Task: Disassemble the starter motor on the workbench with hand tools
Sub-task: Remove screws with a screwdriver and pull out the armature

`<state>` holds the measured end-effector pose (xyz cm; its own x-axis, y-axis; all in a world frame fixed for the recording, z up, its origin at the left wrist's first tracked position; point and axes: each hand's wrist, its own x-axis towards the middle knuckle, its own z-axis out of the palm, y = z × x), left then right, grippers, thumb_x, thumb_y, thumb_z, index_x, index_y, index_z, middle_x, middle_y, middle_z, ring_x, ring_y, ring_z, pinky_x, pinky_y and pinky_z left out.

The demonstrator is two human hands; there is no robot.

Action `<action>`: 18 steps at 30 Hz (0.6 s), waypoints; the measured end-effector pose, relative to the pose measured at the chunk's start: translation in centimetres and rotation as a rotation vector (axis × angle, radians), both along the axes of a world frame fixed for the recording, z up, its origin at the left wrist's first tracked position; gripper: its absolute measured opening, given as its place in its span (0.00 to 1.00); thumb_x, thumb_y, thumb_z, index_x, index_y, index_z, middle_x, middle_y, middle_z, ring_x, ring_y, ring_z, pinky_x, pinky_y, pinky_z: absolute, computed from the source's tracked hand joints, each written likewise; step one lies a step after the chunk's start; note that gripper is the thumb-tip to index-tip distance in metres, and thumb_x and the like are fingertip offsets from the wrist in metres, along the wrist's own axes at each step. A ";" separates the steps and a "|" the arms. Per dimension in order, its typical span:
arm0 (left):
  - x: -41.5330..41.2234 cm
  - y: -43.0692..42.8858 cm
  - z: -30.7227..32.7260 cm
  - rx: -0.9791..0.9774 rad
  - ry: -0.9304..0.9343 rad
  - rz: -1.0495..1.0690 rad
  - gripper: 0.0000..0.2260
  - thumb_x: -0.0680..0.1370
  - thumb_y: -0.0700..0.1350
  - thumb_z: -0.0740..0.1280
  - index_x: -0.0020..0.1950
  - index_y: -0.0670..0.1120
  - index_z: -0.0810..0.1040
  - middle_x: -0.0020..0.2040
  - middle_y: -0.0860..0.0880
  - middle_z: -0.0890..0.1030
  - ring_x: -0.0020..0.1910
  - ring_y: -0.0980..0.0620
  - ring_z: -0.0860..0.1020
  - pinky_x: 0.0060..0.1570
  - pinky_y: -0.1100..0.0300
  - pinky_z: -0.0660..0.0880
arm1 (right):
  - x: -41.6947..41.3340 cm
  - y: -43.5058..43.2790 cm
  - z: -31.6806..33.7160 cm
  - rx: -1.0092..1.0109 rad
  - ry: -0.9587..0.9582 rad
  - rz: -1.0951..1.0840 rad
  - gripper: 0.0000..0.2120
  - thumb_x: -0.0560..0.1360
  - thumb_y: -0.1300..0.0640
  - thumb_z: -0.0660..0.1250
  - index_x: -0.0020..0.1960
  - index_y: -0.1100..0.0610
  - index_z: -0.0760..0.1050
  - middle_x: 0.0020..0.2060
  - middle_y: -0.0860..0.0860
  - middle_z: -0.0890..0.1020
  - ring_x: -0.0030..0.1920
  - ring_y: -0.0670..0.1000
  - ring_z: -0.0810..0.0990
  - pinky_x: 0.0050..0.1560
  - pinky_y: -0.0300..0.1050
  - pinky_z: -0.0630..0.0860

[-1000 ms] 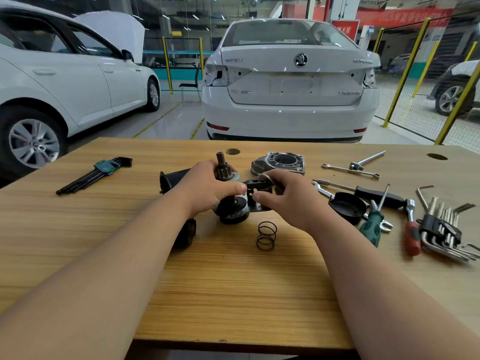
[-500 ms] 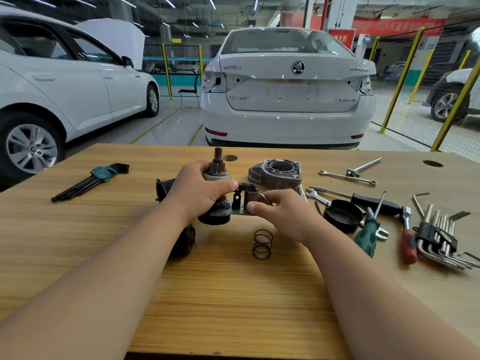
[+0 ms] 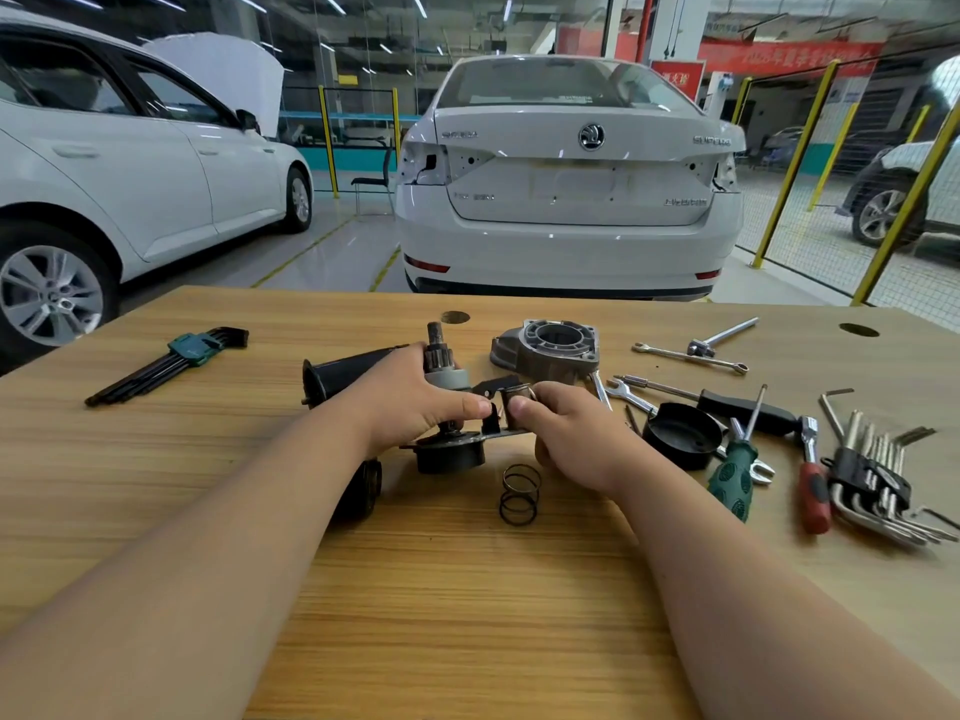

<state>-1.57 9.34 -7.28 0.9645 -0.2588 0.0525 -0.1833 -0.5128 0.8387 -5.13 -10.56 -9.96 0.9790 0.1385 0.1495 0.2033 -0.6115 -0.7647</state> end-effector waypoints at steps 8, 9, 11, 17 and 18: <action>-0.4 0.6 0.0 -0.267 0.072 0.045 0.17 0.70 0.47 0.76 0.56 0.47 0.76 0.49 0.45 0.79 0.43 0.48 0.81 0.46 0.51 0.80 | -0.3 0.0 0.1 0.324 0.078 0.033 0.16 0.80 0.42 0.58 0.46 0.49 0.79 0.23 0.46 0.68 0.23 0.45 0.65 0.25 0.37 0.65; -0.4 0.7 0.1 -0.335 0.078 0.071 0.17 0.71 0.47 0.76 0.56 0.47 0.75 0.49 0.44 0.78 0.42 0.49 0.80 0.45 0.52 0.80 | -0.3 0.0 0.2 0.411 0.084 0.006 0.16 0.81 0.42 0.56 0.47 0.48 0.79 0.23 0.47 0.68 0.22 0.45 0.64 0.23 0.36 0.63; -0.6 0.7 0.2 -0.426 0.083 0.107 0.18 0.71 0.45 0.76 0.57 0.47 0.75 0.49 0.44 0.78 0.40 0.51 0.80 0.41 0.55 0.79 | -0.4 -0.2 0.3 0.468 0.065 -0.027 0.16 0.81 0.42 0.56 0.51 0.48 0.79 0.22 0.46 0.67 0.22 0.44 0.63 0.22 0.35 0.62; -1.0 0.6 0.3 -0.396 0.022 0.100 0.14 0.71 0.42 0.76 0.52 0.49 0.75 0.47 0.44 0.78 0.42 0.46 0.81 0.48 0.47 0.81 | -0.5 0.2 0.1 0.339 -0.036 0.024 0.23 0.71 0.42 0.66 0.63 0.50 0.75 0.42 0.42 0.80 0.35 0.38 0.72 0.40 0.39 0.68; -1.1 0.6 0.3 -0.382 0.007 0.099 0.14 0.71 0.42 0.76 0.52 0.49 0.75 0.47 0.44 0.79 0.43 0.46 0.81 0.49 0.47 0.81 | -0.4 0.2 0.1 0.327 -0.028 0.033 0.22 0.71 0.42 0.67 0.62 0.49 0.75 0.45 0.44 0.81 0.35 0.38 0.73 0.41 0.40 0.68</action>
